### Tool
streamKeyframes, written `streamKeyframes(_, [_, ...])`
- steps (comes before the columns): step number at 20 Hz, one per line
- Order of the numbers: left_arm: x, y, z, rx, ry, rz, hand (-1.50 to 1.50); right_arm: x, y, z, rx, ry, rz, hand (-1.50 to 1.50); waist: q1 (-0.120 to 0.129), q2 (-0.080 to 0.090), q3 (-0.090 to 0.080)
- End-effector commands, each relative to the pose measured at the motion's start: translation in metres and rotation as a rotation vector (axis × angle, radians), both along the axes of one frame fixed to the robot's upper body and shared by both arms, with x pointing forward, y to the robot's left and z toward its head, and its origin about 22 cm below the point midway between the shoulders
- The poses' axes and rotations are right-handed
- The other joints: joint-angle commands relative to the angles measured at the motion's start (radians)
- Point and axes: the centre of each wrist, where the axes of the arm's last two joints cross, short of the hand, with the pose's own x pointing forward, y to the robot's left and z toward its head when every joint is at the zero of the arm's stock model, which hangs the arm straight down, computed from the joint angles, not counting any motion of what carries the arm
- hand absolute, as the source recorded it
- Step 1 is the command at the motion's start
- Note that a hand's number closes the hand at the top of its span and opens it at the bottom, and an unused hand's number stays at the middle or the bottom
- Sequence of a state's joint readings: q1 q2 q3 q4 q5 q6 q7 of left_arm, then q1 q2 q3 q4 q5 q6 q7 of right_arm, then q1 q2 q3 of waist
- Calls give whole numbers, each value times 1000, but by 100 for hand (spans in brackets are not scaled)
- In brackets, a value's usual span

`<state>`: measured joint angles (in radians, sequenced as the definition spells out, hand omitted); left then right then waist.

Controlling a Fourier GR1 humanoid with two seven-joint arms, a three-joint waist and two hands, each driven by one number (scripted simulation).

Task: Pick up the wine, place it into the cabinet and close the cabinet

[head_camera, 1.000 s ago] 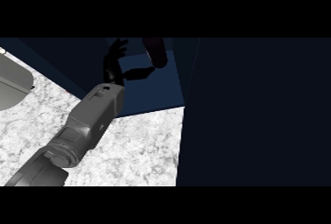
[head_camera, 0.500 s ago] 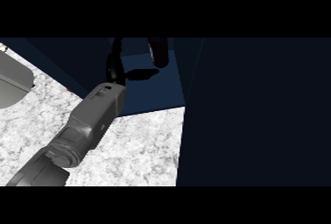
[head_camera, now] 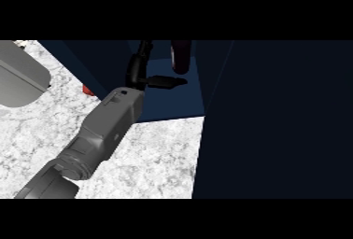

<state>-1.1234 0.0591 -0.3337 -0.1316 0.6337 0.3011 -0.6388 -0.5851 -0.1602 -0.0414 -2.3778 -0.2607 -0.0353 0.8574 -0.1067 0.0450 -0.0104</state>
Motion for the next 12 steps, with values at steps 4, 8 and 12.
streamKeyframes(4, [8,24,15,-220,-125,-137,-150,-12,-8,1,21,13,-59,-150,67,-36,9])
streamKeyframes(8, [10,-6,32,-247,-74,-235,-150,-16,-12,3,-15,42,-81,-150,93,-48,10])
streamKeyframes(12, [3,-25,32,-213,-83,-262,-150,-16,-9,2,4,53,-106,-150,116,-56,10])
